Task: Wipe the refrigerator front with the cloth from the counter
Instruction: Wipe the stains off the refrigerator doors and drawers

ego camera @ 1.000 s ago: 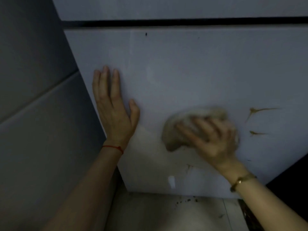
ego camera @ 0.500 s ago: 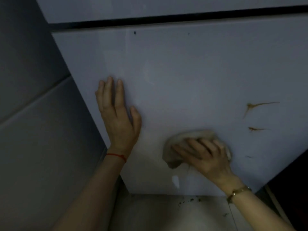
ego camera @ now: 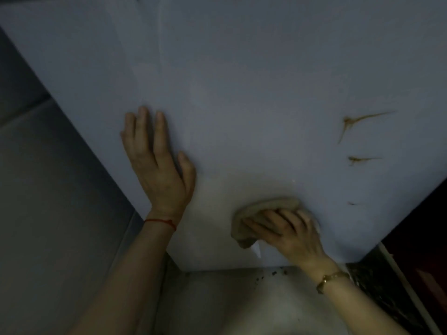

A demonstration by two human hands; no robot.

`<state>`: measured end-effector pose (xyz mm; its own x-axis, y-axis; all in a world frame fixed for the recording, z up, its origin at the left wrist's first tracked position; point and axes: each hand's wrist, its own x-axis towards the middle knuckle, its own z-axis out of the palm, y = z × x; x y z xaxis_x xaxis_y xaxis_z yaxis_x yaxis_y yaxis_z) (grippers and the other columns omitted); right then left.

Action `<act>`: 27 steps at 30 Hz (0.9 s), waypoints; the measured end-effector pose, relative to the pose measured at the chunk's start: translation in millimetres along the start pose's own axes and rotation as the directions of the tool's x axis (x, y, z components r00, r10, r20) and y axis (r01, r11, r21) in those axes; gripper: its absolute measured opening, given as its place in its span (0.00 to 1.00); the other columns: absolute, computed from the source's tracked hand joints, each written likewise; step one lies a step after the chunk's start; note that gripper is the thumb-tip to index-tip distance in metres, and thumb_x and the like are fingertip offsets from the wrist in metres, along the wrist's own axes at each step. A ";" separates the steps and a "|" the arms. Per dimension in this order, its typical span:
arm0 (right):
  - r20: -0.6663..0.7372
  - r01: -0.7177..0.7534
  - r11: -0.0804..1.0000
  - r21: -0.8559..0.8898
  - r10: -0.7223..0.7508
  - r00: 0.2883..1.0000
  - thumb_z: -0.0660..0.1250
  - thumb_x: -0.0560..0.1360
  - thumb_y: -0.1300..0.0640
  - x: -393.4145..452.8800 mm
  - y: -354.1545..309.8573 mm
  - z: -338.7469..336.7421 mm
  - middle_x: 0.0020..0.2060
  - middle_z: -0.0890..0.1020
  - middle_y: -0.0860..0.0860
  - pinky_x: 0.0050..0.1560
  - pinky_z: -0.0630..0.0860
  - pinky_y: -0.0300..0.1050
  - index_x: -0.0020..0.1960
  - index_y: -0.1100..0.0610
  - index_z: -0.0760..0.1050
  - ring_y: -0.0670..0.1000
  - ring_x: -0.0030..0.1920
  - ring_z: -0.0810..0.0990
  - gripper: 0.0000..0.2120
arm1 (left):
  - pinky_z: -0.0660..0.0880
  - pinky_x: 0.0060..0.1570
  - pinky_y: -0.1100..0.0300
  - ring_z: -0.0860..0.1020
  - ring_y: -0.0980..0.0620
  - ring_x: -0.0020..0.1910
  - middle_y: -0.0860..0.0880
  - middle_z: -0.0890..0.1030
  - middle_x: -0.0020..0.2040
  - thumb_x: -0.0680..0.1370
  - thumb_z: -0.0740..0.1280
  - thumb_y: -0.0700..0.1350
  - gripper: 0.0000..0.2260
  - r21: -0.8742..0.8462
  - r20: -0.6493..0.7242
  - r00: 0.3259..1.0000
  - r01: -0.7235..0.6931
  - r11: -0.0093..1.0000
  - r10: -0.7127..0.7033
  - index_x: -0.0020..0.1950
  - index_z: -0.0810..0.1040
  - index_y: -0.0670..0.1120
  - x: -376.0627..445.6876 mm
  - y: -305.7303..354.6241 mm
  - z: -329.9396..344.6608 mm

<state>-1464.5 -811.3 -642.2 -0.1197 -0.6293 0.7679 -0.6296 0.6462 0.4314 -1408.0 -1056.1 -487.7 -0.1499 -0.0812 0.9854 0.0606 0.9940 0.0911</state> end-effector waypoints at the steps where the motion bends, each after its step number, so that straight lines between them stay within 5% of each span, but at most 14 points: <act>1: -0.059 -0.056 0.998 0.025 0.057 0.997 0.65 0.80 0.53 10.9 4.0 -5.2 0.60 0.73 0.47 0.53 0.71 0.50 0.71 0.39 0.67 0.53 0.55 0.72 0.22 | 0.51 0.78 0.45 0.57 0.40 0.76 0.37 0.59 0.72 0.79 0.56 0.39 0.22 -0.002 -0.001 1.000 0.003 1.000 -0.003 0.72 0.62 0.34 0.1 0.3 -0.5; 4: -0.236 -0.335 0.934 0.122 0.356 0.904 0.65 0.83 0.51 45.2 11.8 -14.5 0.60 0.72 0.53 0.54 0.76 0.53 0.72 0.41 0.66 0.58 0.57 0.71 0.19 | 0.50 0.78 0.46 0.58 0.35 0.74 0.37 0.60 0.72 0.79 0.57 0.39 0.22 0.015 -0.006 1.000 0.011 1.000 -0.011 0.71 0.63 0.32 0.6 1.2 -1.4; 6: -0.271 -0.400 0.910 0.109 0.414 0.869 0.66 0.82 0.50 46.7 1.7 -10.3 0.59 0.72 0.53 0.54 0.75 0.55 0.72 0.41 0.67 0.58 0.57 0.71 0.20 | 0.49 0.79 0.47 0.58 0.33 0.73 0.36 0.60 0.71 0.78 0.57 0.39 0.22 0.019 0.002 1.000 0.008 1.000 -0.008 0.71 0.63 0.32 1.1 0.5 -0.9; 10: -0.034 -0.141 0.990 -0.021 0.140 0.990 0.61 0.81 0.54 -20.4 -30.9 16.6 0.59 0.73 0.47 0.55 0.69 0.52 0.71 0.37 0.68 0.53 0.56 0.71 0.21 | 0.51 0.78 0.46 0.58 0.33 0.73 0.36 0.60 0.72 0.79 0.56 0.40 0.23 0.037 0.000 1.000 -0.004 0.999 0.004 0.72 0.63 0.33 1.9 -0.3 -0.2; 14: 0.108 -0.026 0.999 -0.025 0.029 0.994 0.65 0.73 0.57 -48.5 -26.1 13.1 0.59 0.72 0.47 0.56 0.68 0.51 0.69 0.39 0.70 0.53 0.55 0.71 0.26 | 0.51 0.78 0.46 0.58 0.36 0.75 0.36 0.61 0.72 0.79 0.56 0.41 0.23 0.029 -0.005 1.000 -0.005 1.000 0.005 0.73 0.62 0.34 -0.2 -1.3 0.4; 17: -0.045 -0.229 0.973 0.041 0.231 0.972 0.65 0.79 0.56 -19.1 -8.2 0.3 0.59 0.72 0.51 0.55 0.73 0.54 0.74 0.39 0.65 0.57 0.56 0.71 0.26 | 0.51 0.78 0.46 0.59 0.32 0.73 0.31 0.64 0.71 0.79 0.56 0.41 0.23 0.035 -0.007 1.000 -0.004 0.999 0.005 0.72 0.63 0.33 -0.1 -2.6 1.1; 21: -0.241 -0.574 0.790 0.217 0.613 0.753 0.66 0.82 0.48 55.0 26.1 -29.7 0.63 0.68 0.55 0.70 0.62 0.43 0.74 0.41 0.64 0.60 0.60 0.68 0.23 | 0.51 0.78 0.46 0.58 0.33 0.74 0.35 0.63 0.72 0.79 0.57 0.40 0.23 0.035 0.002 1.000 -0.005 0.999 0.005 0.73 0.62 0.33 -0.7 -0.5 -0.5; 25: -0.187 -0.600 0.774 0.202 0.632 0.752 0.66 0.80 0.41 81.1 16.0 -45.2 0.63 0.68 0.54 0.66 0.70 0.53 0.69 0.45 0.70 0.59 0.62 0.68 0.20 | 0.50 0.79 0.47 0.55 0.44 0.77 0.35 0.63 0.73 0.79 0.56 0.41 0.23 0.043 -0.001 1.000 0.005 0.999 -0.005 0.73 0.62 0.34 -1.8 -1.5 -1.2; 27: -0.165 -0.649 0.707 0.280 0.701 0.693 0.66 0.79 0.41 78.5 13.8 -48.0 0.64 0.68 0.55 0.67 0.68 0.50 0.69 0.46 0.72 0.59 0.63 0.68 0.20 | 0.50 0.79 0.47 0.53 0.48 0.77 0.37 0.61 0.73 0.80 0.56 0.41 0.23 0.037 0.001 1.000 0.010 0.999 -0.010 0.74 0.61 0.35 -2.2 -2.0 -0.8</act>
<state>-1445.7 -831.0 -553.2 -0.3977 0.0883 0.9133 -0.5823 0.7449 -0.3256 -1407.1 -1058.0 -490.0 -0.1512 -0.0910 0.9843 0.0226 0.9952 0.0955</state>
